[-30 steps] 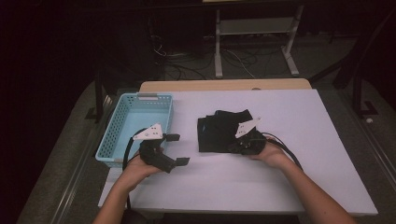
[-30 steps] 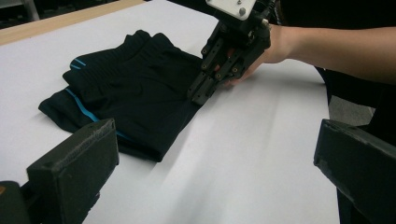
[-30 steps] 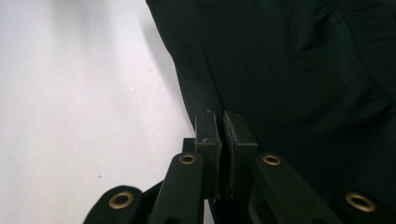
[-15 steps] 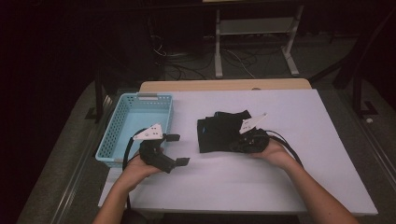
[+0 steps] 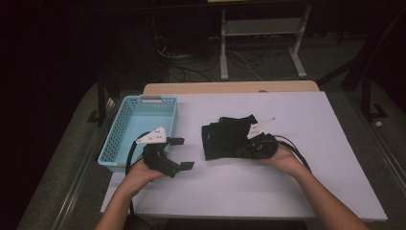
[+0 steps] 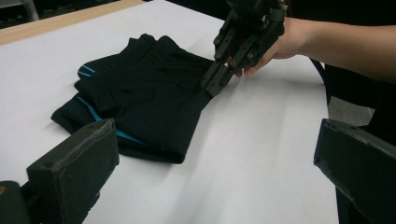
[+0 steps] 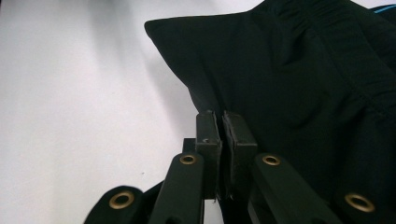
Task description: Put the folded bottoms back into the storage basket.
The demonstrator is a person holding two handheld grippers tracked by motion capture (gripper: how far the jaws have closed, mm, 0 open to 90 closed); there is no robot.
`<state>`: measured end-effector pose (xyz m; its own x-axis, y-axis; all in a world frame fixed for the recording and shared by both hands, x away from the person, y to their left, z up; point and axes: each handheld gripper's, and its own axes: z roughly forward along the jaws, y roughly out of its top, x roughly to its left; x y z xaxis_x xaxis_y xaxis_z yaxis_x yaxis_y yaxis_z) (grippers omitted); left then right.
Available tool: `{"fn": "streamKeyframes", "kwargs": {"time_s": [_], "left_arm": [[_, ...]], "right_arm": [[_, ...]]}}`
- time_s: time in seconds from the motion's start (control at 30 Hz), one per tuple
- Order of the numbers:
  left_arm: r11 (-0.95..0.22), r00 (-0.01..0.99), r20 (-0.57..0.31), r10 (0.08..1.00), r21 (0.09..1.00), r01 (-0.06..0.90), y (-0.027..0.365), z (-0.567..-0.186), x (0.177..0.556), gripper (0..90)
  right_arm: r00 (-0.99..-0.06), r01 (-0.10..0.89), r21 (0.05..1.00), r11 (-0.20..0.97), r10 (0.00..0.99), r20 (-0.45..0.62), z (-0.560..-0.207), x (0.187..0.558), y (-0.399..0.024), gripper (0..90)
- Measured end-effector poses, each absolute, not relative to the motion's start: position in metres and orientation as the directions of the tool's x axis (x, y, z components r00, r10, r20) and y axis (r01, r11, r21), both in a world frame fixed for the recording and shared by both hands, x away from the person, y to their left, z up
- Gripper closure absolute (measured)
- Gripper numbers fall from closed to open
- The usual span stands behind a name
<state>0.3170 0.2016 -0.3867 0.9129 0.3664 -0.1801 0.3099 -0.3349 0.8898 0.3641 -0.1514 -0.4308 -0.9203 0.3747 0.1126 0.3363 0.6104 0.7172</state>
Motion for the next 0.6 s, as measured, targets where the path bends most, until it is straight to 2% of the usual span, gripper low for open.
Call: {"fn": "streamKeyframes", "kwargs": {"time_s": [0.6], "left_arm": [[-0.332,0.912,-0.19,0.362,0.889,0.317,0.202,-0.387,0.318,0.0]], "right_arm": [[-0.919,0.345,0.714,0.61,0.375,0.123,-0.426,0.342,-0.155,84.5]]}}
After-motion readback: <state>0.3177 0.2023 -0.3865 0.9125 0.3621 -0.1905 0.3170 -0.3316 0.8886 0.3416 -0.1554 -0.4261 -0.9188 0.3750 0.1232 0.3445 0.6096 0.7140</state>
